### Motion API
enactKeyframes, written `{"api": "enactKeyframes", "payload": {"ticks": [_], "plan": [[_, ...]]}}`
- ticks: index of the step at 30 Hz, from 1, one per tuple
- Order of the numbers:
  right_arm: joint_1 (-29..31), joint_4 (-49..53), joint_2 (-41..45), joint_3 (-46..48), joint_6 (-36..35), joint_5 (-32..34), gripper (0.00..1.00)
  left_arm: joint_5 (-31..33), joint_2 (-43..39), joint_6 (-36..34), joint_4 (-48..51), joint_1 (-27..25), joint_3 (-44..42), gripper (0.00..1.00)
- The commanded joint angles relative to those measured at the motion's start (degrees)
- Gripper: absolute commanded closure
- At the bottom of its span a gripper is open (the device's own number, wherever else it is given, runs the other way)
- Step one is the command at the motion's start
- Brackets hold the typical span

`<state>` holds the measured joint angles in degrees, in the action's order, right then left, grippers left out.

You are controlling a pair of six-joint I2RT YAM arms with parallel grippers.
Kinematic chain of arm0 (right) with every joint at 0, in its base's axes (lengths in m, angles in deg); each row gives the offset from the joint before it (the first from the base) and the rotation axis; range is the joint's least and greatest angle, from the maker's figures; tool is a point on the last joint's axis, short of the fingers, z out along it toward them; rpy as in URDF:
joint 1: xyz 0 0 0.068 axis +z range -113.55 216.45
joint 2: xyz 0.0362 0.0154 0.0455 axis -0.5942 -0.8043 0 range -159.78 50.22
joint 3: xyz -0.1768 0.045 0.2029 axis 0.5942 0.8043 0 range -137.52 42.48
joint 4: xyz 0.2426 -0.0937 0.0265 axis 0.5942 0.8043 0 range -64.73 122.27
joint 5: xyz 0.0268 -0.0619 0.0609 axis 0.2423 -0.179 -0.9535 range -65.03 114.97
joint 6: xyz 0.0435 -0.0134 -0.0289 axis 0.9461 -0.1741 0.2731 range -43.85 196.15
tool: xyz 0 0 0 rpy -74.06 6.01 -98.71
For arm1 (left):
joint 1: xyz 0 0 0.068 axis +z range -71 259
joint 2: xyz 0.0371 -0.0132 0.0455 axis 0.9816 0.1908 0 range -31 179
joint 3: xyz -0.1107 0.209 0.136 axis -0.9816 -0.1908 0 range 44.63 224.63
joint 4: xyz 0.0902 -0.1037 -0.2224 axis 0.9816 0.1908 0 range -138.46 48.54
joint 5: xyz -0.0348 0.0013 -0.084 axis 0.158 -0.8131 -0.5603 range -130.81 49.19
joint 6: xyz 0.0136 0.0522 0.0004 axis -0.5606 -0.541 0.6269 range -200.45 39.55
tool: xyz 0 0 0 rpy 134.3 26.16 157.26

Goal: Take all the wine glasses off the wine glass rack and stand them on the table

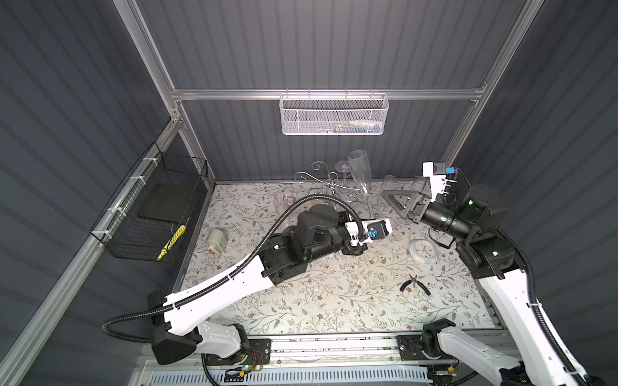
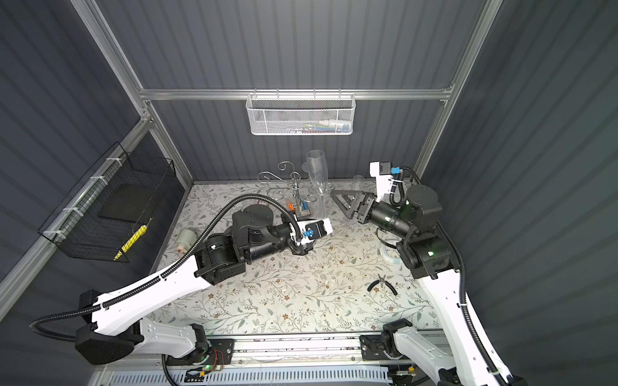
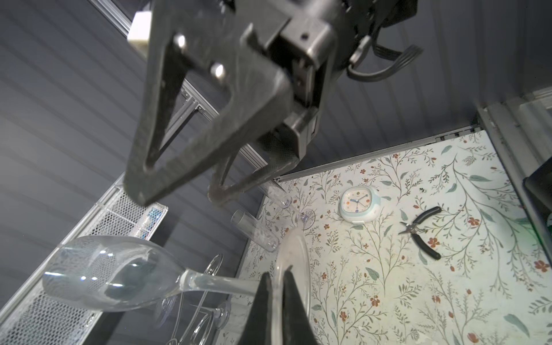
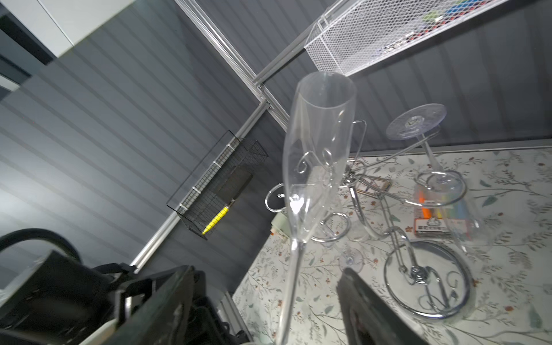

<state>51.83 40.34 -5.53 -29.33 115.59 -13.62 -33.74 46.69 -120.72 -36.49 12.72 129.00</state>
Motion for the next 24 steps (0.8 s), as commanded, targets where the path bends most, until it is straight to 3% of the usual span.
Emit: {"api": "enactKeyframes", "payload": {"ticks": [1, 5, 17, 24], "plan": [[0.27, 8.48, 1.08, 1.06, -4.20, 0.85, 0.29, 7.93, 0.68, -7.47, -6.38, -3.20, -1.59, 1.00], [0.27, 11.83, 3.48, 2.86, -5.64, 1.26, 0.32, 12.27, 2.26, -10.79, -7.99, -6.19, -2.55, 1.00], [0.27, 17.92, 4.15, 3.87, -8.27, 2.50, 0.43, 11.67, 3.18, -11.32, -9.17, -7.35, -2.82, 1.00], [0.27, 15.60, 3.22, 4.24, -7.32, -1.09, 0.52, 9.51, 4.04, -11.22, -4.99, -7.46, -2.11, 1.00]]}}
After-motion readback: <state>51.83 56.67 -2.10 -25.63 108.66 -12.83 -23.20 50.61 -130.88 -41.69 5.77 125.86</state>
